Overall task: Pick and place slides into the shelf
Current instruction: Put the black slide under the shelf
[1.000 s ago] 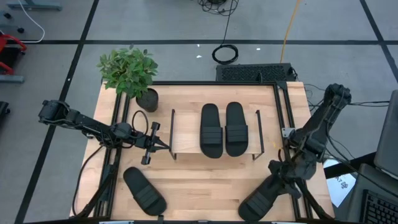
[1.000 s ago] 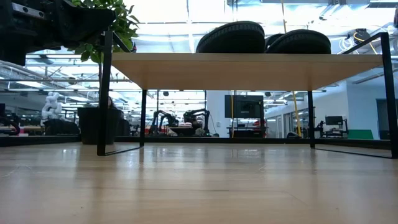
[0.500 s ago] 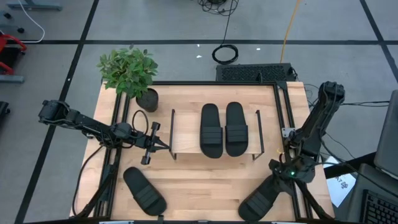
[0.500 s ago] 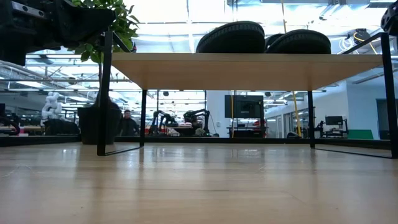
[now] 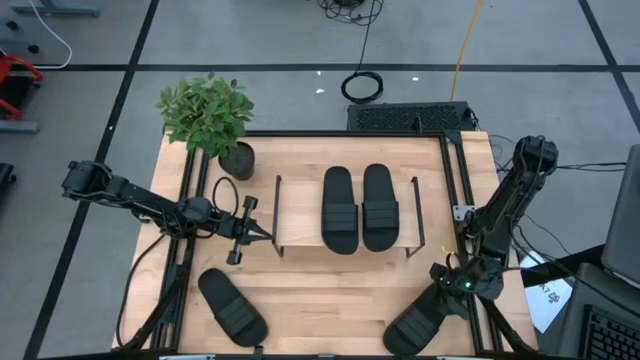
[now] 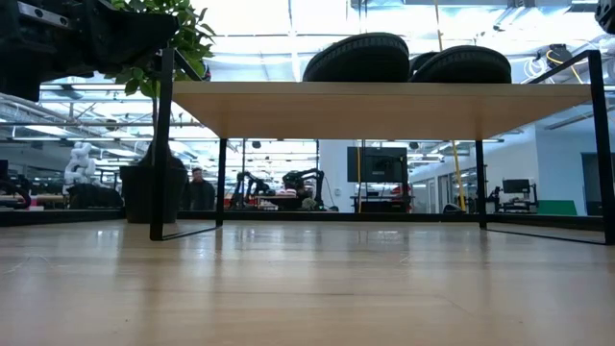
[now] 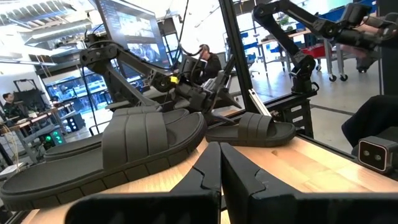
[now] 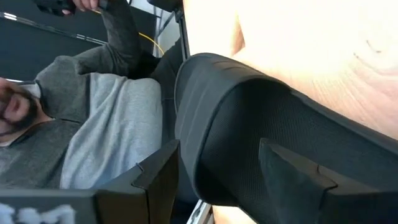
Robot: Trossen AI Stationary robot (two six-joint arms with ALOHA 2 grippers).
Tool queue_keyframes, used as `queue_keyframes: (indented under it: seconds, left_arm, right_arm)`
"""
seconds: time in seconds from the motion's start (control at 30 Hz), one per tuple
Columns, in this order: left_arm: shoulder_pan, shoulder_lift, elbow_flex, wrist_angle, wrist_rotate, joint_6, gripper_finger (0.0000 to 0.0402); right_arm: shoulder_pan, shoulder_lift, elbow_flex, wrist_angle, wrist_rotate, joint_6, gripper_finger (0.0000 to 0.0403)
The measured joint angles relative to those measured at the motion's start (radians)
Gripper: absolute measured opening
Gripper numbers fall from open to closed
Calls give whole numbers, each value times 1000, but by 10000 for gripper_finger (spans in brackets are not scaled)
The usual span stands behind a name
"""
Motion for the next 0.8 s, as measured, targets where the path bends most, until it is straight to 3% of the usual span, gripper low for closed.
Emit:
queue_keyframes:
  seconds: [0.43, 0.8]
  left_arm:
    - [0, 0, 0, 0, 0, 1, 3]
    - [0, 0, 0, 0, 0, 1, 3]
  right_arm:
    - [-15, 109, 0, 135, 59, -96, 210]
    - [-37, 184, 0, 171, 55, -57, 210]
